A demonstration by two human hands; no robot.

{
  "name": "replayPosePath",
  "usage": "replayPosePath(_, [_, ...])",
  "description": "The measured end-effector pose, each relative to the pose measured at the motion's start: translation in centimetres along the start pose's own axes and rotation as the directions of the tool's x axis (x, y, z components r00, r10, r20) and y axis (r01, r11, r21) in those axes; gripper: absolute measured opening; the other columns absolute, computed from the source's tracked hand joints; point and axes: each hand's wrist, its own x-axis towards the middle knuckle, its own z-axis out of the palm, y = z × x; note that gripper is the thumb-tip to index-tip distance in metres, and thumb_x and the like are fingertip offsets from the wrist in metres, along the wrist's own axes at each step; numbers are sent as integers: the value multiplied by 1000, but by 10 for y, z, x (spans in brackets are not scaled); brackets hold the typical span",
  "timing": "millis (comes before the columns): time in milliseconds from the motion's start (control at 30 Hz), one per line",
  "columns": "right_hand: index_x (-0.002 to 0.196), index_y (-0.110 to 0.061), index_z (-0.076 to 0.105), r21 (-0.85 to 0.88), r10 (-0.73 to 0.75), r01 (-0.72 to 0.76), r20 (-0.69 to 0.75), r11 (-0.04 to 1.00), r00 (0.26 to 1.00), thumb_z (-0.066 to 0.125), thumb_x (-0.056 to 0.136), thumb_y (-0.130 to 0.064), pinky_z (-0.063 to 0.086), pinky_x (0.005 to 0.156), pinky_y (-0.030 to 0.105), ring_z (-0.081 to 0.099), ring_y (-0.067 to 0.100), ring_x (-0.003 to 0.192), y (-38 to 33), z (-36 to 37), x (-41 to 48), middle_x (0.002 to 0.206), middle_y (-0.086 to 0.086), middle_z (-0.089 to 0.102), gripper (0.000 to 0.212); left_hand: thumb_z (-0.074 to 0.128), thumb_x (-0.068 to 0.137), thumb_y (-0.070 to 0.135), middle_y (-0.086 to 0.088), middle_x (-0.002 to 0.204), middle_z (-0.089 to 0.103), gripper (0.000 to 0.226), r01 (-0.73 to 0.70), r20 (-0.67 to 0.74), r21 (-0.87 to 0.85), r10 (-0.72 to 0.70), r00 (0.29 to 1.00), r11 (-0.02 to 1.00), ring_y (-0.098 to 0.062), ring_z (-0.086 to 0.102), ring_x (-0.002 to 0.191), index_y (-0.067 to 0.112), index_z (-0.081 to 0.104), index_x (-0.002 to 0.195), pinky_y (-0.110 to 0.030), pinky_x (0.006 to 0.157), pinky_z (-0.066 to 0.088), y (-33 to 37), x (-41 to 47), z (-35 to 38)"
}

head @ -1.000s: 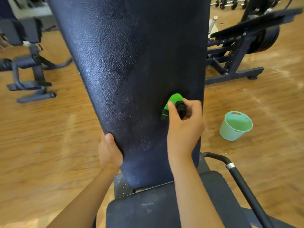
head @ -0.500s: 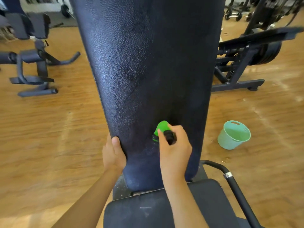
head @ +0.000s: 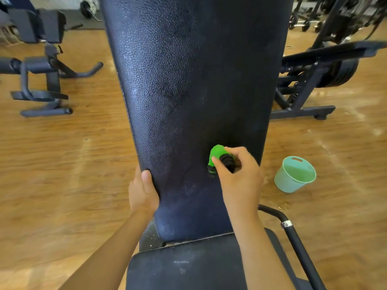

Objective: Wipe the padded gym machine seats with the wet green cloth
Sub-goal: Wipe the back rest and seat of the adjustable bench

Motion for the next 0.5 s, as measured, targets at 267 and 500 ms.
replayPosePath(267, [113, -13, 65, 35, -87, 101, -271, 994, 959, 71, 86, -17, 45, 85, 14, 53, 6, 98, -15, 6, 26, 107, 0, 61, 29, 5, 76, 56, -29, 92, 59, 90, -44, -48, -37, 43, 998, 998, -46, 50, 85, -17, 51, 103, -33, 64, 17, -3, -1, 2])
replayPosePath(500, [110, -26, 65, 89, -83, 90, -70, 992, 994, 77, 78, -4, 52, 84, 23, 57, 5, 98, 17, 52, -63, 103, -20, 51, 41, 8, 79, 56, -23, 92, 59, 86, -58, -80, -108, 49, 996, 992, -43, 50, 86, -11, 53, 108, -33, 64, 19, -4, 0, 3])
